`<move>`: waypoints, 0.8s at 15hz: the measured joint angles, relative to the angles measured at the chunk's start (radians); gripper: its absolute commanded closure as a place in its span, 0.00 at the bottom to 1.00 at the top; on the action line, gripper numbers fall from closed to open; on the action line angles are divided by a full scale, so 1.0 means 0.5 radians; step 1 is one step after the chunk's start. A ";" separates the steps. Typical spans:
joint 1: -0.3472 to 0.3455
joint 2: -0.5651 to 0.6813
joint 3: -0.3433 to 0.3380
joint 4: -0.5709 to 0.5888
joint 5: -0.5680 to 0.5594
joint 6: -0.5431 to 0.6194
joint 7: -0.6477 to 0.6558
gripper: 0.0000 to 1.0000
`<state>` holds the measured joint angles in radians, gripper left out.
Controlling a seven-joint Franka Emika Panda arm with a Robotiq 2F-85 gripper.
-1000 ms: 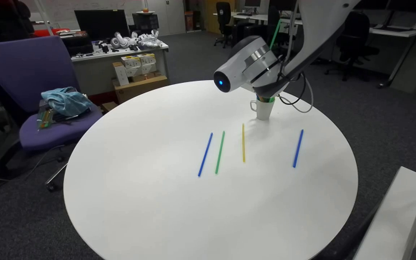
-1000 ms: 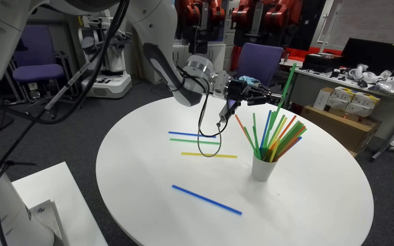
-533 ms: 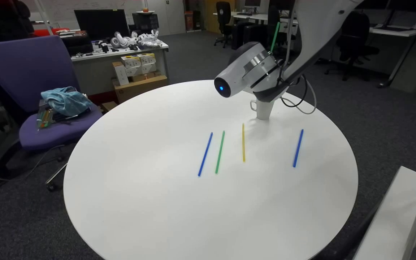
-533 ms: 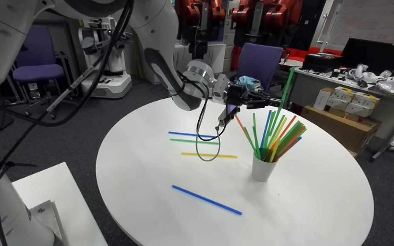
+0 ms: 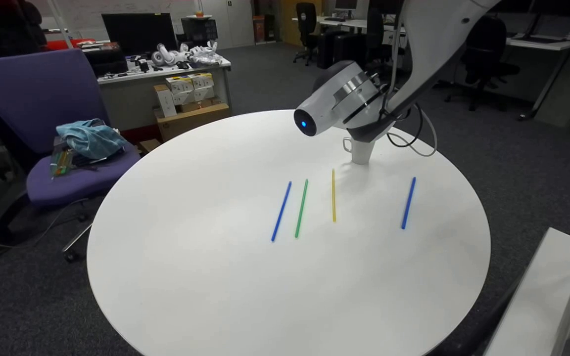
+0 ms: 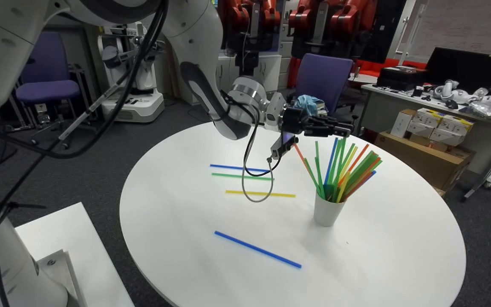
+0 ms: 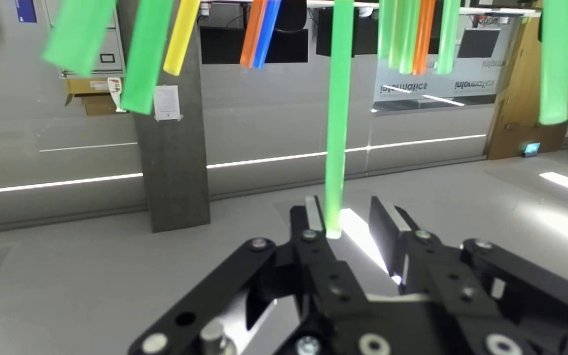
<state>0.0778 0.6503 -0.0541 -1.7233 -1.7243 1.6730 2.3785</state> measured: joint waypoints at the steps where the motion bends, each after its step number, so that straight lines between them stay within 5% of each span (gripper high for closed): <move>1: 0.000 0.000 0.001 0.000 0.000 0.000 -0.005 0.28; 5: -0.001 0.000 0.009 0.000 0.000 0.000 -0.011 0.01; 12: -0.138 -0.181 0.150 0.000 0.224 0.554 -0.337 0.00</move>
<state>0.0088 0.5599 0.0211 -1.7233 -1.6125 1.9502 2.2100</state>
